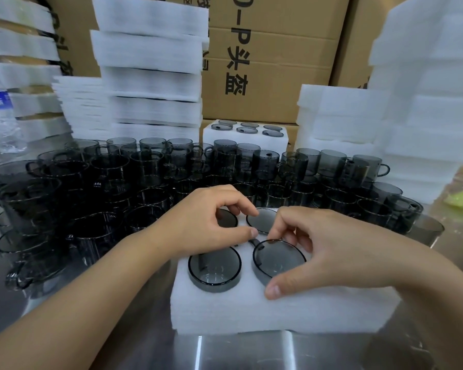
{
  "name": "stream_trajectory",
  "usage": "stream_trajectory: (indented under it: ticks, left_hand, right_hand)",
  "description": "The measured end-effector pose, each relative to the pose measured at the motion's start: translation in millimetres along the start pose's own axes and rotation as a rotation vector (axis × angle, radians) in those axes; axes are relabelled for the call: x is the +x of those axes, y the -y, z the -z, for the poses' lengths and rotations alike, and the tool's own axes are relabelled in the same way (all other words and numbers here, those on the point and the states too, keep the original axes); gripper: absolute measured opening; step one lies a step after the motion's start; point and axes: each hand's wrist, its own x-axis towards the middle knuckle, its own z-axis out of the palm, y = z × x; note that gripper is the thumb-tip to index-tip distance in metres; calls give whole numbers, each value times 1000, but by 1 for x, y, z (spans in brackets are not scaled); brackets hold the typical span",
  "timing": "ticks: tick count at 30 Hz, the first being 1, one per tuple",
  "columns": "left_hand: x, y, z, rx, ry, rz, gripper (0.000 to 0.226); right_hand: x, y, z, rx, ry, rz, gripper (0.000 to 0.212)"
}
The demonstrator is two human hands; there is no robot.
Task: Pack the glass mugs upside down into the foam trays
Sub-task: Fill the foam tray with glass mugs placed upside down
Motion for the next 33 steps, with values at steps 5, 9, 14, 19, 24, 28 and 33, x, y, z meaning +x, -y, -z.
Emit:
stream_trajectory:
  ticks: [5,9,14,19,24,28,33]
  left_hand:
    - [0,0,3,-8,66,-2,45]
    - [0,-2,6,56,221,17,53]
    - [0,-3,8,100,318,31,66]
    - [-1,-5,9,92,339,42,70]
    - [-1,-4,8,87,334,32,69]
    - [-1,-2,8,76,326,29,65]
    - [-1,-3,8,73,324,31,64]
  right_hand:
    - [6,-8,2,94,-46,12,59]
    - [16,-12,-6,93,-295,-32,37]
    - [23,-9,-23,-169,-335,-5,13]
    - [21,-9,-23,-224,-349,34,15]
    - [22,-9,-24,-234,-371,67,13]
    - [22,-10,-21,-187,-353,107,15]
    - [29,-38,11,146,-842,4,12]
